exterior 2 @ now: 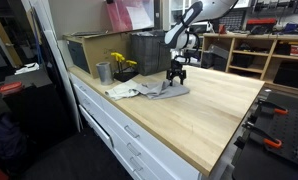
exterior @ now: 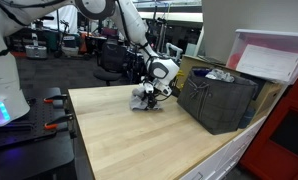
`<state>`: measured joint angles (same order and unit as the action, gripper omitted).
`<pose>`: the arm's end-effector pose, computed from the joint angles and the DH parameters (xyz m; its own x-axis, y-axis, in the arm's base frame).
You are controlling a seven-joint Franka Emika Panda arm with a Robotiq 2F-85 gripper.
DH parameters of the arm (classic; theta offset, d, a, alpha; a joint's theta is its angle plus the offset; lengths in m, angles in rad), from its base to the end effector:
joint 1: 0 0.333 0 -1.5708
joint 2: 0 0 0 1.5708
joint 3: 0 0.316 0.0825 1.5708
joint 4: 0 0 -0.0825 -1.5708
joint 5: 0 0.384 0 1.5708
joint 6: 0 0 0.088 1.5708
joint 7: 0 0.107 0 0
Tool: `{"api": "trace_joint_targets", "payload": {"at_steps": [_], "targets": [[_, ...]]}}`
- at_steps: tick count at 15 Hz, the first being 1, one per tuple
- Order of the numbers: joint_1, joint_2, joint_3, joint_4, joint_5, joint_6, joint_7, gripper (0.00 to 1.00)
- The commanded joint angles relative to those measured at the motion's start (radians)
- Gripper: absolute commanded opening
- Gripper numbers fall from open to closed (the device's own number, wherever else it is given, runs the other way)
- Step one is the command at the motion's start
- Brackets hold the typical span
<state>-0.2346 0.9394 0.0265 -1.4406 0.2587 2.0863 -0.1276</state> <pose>0.6705 -0.1312 0.1056 0.9391 -0.2051 -0.2757 -0.2725 -0.9332 -0.2342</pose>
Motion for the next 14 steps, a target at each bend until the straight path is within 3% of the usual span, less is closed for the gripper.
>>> {"api": "trace_joint_targets", "payload": {"at_steps": [1, 9, 11, 14], "targets": [[-0.009, -0.012, -0.002, -0.039, 0.023, 0.033, 0.018, 0.66], [-0.012, -0.059, -0.030, -0.070, 0.005, 0.053, 0.036, 0.05], [-0.009, -0.087, -0.048, -0.096, -0.007, 0.069, 0.046, 0.00], [-0.001, -0.139, -0.104, -0.162, -0.048, 0.093, 0.082, 0.01]]}}
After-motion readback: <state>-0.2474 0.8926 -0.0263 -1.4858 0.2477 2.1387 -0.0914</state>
